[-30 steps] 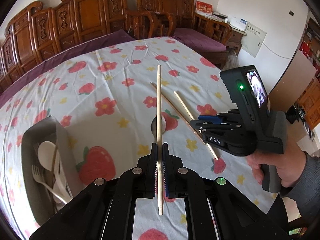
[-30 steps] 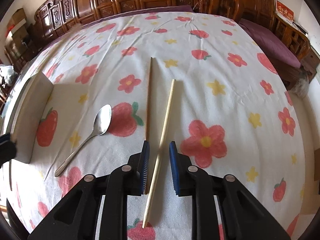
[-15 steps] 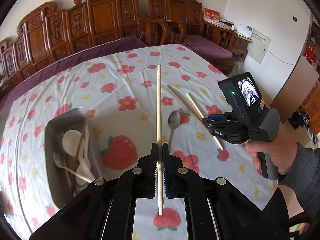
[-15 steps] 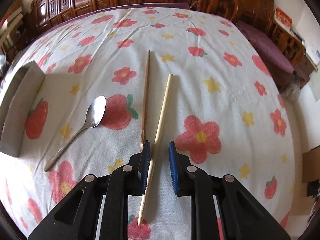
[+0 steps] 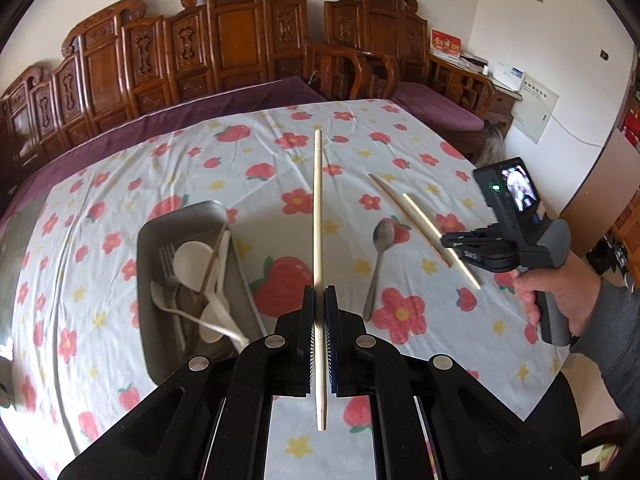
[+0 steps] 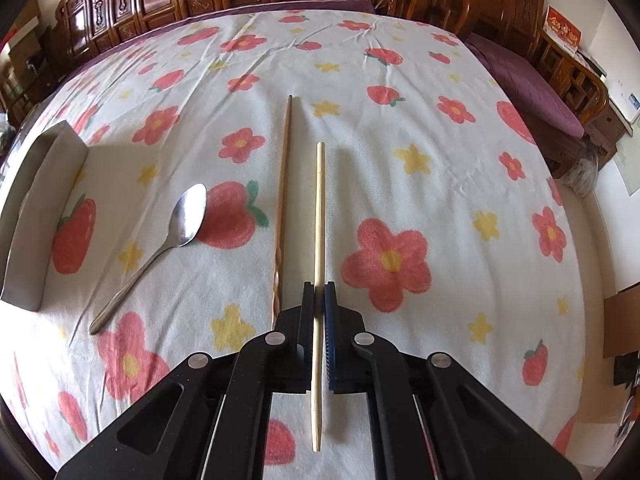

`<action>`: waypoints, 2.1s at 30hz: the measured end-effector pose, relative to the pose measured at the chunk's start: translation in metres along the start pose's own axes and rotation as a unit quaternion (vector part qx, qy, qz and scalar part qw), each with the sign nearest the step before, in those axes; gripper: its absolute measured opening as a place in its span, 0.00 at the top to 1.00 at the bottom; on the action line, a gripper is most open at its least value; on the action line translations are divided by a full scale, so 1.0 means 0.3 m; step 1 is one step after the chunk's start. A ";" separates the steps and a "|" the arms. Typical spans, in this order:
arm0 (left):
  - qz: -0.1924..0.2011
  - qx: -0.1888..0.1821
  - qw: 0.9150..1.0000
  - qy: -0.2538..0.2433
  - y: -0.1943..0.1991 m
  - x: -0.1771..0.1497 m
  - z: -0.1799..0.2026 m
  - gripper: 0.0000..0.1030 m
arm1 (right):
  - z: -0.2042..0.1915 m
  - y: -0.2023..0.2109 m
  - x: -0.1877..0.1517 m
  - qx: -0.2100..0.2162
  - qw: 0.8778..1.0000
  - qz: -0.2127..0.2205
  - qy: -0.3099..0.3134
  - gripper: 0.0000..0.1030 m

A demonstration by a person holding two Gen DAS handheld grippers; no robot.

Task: Organize utensils
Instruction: 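Carry the chopstick into the tray and open the left gripper while the right carries its chopstick, then lower the chopstick into the tray and open the right gripper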

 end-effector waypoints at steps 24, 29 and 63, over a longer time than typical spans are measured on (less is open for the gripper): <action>-0.018 0.053 0.997 0.061 -0.030 -0.030 -0.311 0.96 | -0.320 0.300 -0.072 0.084 0.991 0.080 0.071 0.95; -0.031 0.056 0.995 0.075 -0.083 -0.033 -0.368 0.96 | -0.412 0.343 -0.065 0.114 0.986 0.091 0.076 0.95; -0.021 0.092 0.991 0.099 -0.011 -0.130 -0.539 0.72 | -0.868 0.328 0.137 0.206 0.965 0.097 0.129 0.94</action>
Point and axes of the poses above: each gripper's, at about its wrist camera, not at the fingertips, and y roughly against the way its jaws point, z to its right, x to its top, the point moved 2 cm from there along -y, roughly the way its jaws point, and after that the axes turned 1 degree about -y, right-handed, at the moved point
